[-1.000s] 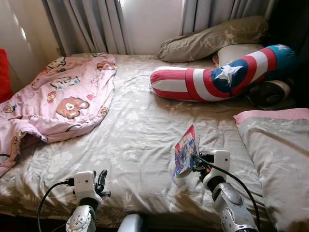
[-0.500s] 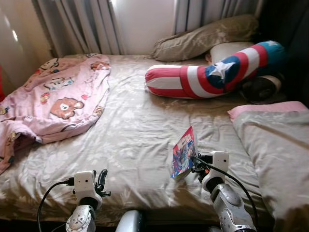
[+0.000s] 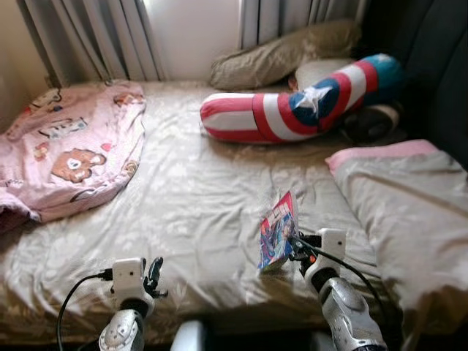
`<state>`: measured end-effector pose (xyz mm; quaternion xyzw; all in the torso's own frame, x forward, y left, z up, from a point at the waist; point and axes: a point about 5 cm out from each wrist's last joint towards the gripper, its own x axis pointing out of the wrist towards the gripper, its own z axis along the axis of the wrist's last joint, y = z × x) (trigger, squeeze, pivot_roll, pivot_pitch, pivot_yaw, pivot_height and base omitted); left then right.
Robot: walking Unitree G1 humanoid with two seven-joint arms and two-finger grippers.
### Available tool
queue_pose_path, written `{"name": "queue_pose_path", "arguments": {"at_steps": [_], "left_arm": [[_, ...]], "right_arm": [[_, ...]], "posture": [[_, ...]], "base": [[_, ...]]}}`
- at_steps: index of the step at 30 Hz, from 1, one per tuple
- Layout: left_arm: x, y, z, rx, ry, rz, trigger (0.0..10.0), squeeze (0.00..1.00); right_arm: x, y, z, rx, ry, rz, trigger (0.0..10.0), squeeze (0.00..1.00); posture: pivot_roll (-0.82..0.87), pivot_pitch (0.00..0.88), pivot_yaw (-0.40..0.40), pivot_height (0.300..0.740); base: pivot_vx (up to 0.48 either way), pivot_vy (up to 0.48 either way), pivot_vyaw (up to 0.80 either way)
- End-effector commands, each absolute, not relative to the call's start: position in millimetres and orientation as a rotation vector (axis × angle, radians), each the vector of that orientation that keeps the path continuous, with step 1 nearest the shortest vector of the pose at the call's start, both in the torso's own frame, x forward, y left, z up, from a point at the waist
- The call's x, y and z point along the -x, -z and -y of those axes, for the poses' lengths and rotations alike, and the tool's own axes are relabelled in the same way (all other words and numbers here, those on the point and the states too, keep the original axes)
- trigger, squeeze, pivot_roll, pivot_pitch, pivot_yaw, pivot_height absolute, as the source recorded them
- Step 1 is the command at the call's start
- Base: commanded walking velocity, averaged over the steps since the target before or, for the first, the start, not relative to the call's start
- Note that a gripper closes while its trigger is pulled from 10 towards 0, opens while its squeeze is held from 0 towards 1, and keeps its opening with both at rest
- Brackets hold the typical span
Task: Clean up the room
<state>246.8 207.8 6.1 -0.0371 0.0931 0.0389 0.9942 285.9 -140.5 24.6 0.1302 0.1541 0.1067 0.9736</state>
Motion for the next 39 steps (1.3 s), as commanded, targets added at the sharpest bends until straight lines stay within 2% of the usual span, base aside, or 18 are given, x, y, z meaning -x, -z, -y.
{"name": "queue_pose_path", "arguments": {"at_steps": [1, 15, 26, 39], "left_arm": [[-248, -8, -208, 0.079, -0.077, -0.182, 10.0, 0.00], [-248, -7, -205, 0.076, -0.065, -0.188, 10.0, 0.00], [-248, -7, -205, 0.074, -0.063, -0.190, 10.0, 0.00], [-248, -7, -206, 0.070, -0.067, -0.190, 10.0, 0.00]], "right_arm": [[-291, -31, 138, -0.270, -0.229, -0.284, 10.0, 0.00], [-284, -24, 127, -0.252, -0.341, -0.341, 10.0, 0.00], [-285, -25, 128, -0.255, -0.345, -0.343, 10.0, 0.00], [-284, -25, 125, -0.232, -0.384, -0.338, 10.0, 0.00]], "posture": [[0.04, 0.000, 0.054, 0.619], [0.04, 0.000, 0.056, 0.619], [0.04, 0.000, 0.056, 0.619], [0.04, 0.000, 0.057, 0.619]], "base": [[0.000, 0.000, 0.00], [0.000, 0.000, 0.00], [0.000, 0.000, 0.00], [0.266, 0.000, 0.00]]}}
